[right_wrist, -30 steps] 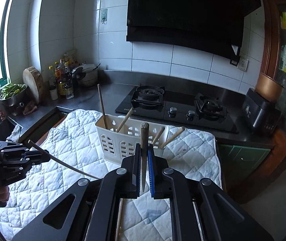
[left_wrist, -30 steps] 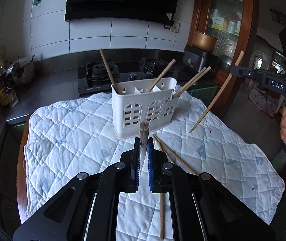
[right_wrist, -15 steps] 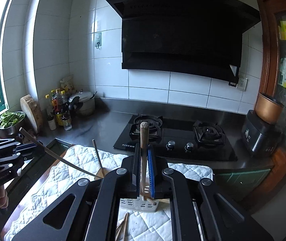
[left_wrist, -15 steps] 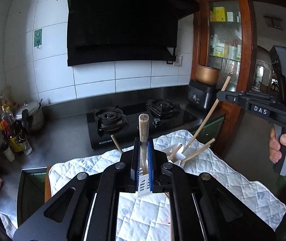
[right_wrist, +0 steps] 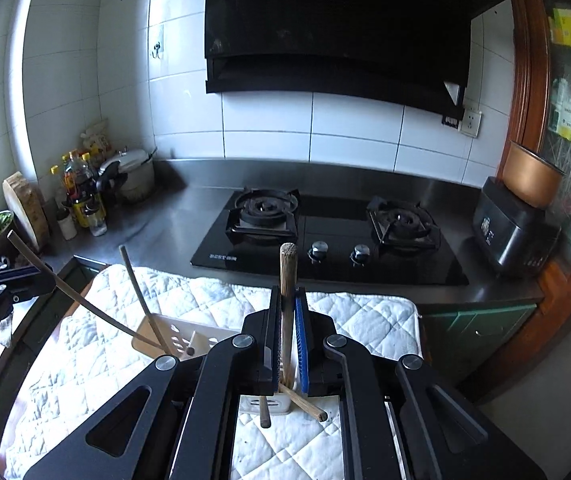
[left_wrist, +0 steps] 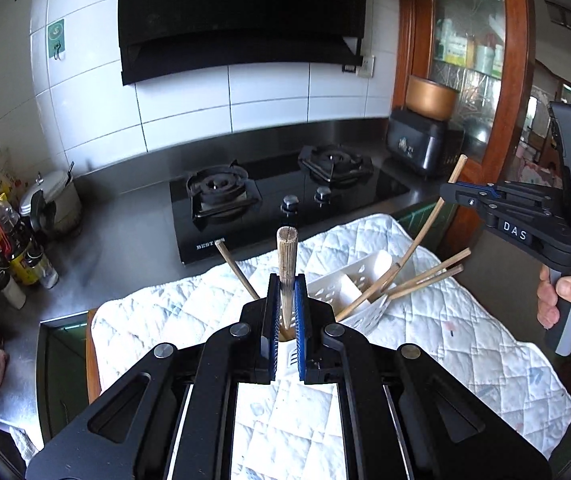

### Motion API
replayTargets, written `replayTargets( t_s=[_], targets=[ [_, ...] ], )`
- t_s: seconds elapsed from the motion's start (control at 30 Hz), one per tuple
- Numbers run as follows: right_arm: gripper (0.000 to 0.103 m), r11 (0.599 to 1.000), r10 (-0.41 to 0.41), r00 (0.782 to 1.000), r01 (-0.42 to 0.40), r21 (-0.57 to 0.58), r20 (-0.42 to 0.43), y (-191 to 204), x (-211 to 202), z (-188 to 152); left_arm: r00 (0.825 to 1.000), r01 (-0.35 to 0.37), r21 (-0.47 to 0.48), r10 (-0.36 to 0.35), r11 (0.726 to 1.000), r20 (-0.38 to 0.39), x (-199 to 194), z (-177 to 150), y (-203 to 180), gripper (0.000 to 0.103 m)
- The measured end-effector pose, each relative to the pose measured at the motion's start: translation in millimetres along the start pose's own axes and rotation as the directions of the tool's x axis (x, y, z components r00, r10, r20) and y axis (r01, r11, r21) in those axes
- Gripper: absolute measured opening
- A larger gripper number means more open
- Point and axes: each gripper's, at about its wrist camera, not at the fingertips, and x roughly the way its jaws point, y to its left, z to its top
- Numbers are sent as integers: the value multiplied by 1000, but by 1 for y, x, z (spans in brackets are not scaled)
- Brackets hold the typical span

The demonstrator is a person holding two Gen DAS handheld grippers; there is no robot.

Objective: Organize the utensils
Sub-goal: 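Open both tools to drop the chopsticks into the white caddy, then lower both open tools to the chopsticks and close each on one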

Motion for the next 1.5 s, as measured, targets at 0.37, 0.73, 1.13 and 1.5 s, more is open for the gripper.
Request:
replayTargets(
  t_s=[0.37, 0.73, 1.13, 1.5],
  targets=[
    [8, 1000, 0, 999, 1, 3, -50, -1, 17, -11, 997, 0, -35, -3, 999, -71, 35, 1, 3, 8],
    [39, 1000, -7, 999, 7, -10, 53, 0, -39, -13, 999, 2, -45, 0, 999, 42, -13, -3, 4, 9],
    [45, 998, 66, 996, -64, -29, 52, 20, -100, -110, 992, 2, -50, 4, 999, 123, -85, -88, -5, 39],
    [45, 996, 69, 996, -73, -52, -63, 51, -82, -220, 999, 40, -101, -36, 994, 34, -70, -199, -14, 39]
  ],
)
